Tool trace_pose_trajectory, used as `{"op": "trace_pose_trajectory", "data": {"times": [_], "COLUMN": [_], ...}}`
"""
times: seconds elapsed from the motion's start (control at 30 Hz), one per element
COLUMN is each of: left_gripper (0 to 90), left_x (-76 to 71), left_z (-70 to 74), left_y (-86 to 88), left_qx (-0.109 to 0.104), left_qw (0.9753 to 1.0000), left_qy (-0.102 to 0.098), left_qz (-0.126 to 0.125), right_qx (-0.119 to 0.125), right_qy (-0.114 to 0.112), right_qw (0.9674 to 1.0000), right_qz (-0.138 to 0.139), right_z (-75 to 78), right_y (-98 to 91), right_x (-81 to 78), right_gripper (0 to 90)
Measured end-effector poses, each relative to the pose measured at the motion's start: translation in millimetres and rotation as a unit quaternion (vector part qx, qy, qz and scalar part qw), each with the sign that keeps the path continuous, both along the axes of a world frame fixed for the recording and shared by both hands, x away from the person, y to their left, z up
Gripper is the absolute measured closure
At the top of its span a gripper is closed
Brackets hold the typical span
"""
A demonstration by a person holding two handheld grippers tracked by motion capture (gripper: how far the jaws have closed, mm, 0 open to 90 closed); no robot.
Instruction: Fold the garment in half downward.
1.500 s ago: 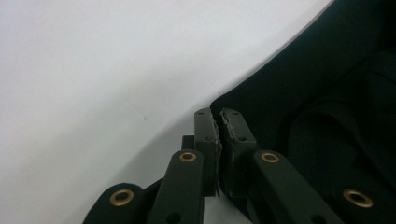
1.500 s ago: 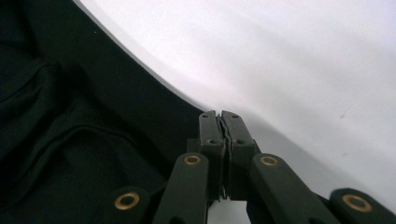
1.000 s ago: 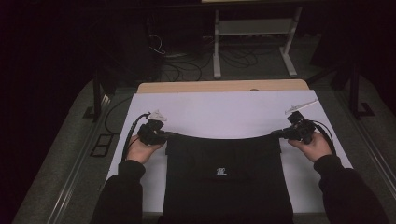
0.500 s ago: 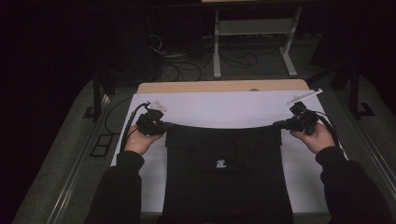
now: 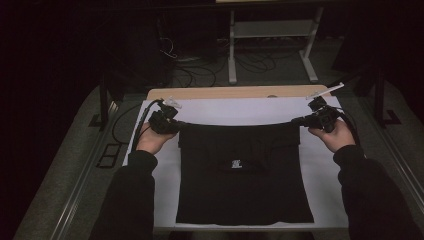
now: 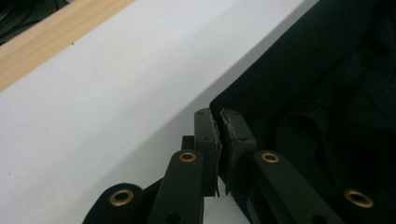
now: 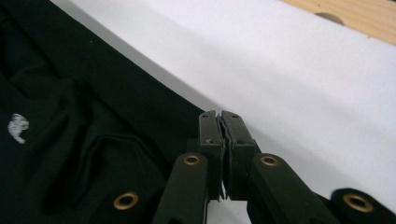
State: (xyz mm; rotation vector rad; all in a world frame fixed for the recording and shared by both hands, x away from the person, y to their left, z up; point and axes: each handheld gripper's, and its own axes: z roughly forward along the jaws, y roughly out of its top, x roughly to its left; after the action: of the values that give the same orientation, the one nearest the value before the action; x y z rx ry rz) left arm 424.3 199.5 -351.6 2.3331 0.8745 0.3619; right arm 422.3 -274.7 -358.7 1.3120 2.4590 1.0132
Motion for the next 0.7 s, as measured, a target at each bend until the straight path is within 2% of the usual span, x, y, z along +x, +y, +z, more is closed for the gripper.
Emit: {"op": "trace_pose_trajectory", "data": {"times": [0.27,0.47,0.57,0.7], "left_gripper": [84.0,83.9,83.9,83.7], "left_x": [11.8,20.2,21.8,24.6], "left_z": [0.4,5.1,8.1,11.2], "left_y": [-5.9,-6.9,-6.4,-7.6], "left_qx": [0.009,0.010,-0.004,-0.001], "left_qw": [0.9999,0.9997,0.9994,0.9990], "left_qy": [-0.005,-0.017,-0.026,-0.036], "left_qz": [0.007,0.015,0.024,0.026], "right_qx": [-0.003,-0.005,-0.002,-0.012], "right_qy": [-0.008,-0.018,-0.023,-0.029], "right_qw": [0.9998,0.9994,0.9993,0.9990], "right_qz": [-0.015,-0.027,-0.030,-0.032], "right_z": [3.4,9.6,12.7,17.4], "right_y": [1.9,0.8,0.2,2.8], "right_x": [9.6,15.0,16.5,20.0], "right_gripper": [86.2,86.2,86.1,86.1]}}
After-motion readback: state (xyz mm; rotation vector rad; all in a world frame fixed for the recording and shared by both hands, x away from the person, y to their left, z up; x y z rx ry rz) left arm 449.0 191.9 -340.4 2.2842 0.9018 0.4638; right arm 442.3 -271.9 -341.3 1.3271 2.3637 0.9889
